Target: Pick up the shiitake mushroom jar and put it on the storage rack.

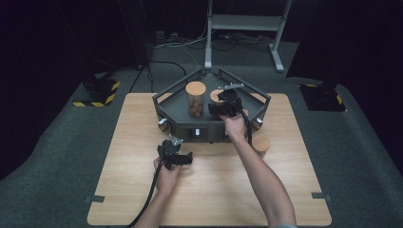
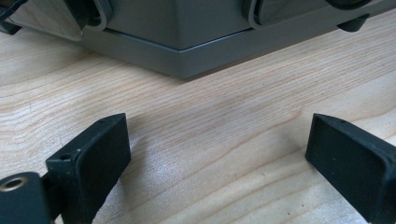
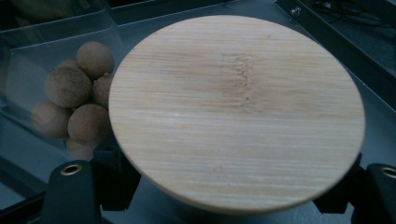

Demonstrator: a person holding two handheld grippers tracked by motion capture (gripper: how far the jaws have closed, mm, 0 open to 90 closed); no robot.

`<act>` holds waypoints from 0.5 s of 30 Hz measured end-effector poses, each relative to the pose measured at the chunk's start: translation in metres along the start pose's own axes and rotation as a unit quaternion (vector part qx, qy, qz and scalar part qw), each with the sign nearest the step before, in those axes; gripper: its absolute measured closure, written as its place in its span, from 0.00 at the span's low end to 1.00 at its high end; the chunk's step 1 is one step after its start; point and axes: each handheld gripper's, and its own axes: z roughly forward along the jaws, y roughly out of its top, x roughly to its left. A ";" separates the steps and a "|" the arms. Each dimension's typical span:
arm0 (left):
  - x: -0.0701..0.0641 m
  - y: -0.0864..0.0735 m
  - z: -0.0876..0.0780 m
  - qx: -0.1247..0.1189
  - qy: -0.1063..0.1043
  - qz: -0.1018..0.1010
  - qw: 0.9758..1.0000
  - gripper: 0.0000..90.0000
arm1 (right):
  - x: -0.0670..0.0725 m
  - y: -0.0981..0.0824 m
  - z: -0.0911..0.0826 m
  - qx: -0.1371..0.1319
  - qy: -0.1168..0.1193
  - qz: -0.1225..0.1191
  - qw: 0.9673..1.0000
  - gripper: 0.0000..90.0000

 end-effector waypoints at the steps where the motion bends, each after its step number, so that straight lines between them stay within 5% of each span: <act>1: 0.000 0.000 0.000 0.000 0.000 0.000 1.000 0.07 | 0.002 0.000 0.000 0.003 -0.005 -0.011 1.000 0.28; 15: 0.000 0.000 0.000 0.000 0.000 -0.001 1.000 0.07 | 0.002 -0.004 0.000 0.005 0.007 -0.001 1.000 0.27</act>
